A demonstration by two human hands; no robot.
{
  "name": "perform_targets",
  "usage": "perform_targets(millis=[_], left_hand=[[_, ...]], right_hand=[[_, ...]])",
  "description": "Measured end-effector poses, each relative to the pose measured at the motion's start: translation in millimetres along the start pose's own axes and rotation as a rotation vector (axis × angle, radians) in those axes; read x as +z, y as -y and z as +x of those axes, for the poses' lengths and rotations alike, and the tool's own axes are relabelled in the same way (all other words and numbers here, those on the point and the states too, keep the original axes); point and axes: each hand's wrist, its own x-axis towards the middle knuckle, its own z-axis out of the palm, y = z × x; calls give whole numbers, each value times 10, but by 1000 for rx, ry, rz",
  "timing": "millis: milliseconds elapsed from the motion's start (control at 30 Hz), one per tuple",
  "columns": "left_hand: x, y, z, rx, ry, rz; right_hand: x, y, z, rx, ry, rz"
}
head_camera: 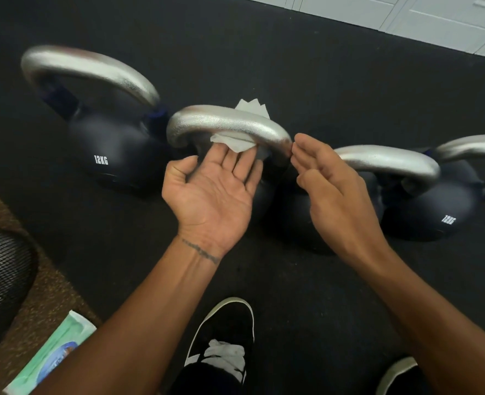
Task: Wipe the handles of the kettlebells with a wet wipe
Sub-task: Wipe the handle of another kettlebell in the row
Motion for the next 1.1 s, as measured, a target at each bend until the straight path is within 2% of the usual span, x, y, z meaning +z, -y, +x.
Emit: perform_targets(millis=[300,433,500,600,667,733,800,867,967,1100], left_hand=[[198,27,93,-1,-19,-79],[178,40,-223,-17,-17,44],[205,30,-329,-16,-22,115],[304,-9,-400,-9,-25,151],[383,-32,-420,-28,16,161],[425,-64,-438,-58,62,178],[439,-91,-443,-72,86,208],[425,-110,-456,-59,72,270],[365,-112,-482,-26,-18,380],[322,-141,-488,40,-143,469]], right_hand=[[-13,27,6,-15,-3,-44],[-42,63,51,-91,2,-145],[-34,110,94,-252,-58,-334],[17,177,139,-618,-105,-603],[82,190,152,-835,-81,-643],[162,189,174,-950,-40,-665],[208,195,225,-925,8,-730],[209,233,283,-823,113,-815],[163,321,410,-717,234,-907],[142,481,579,-619,286,-913]])
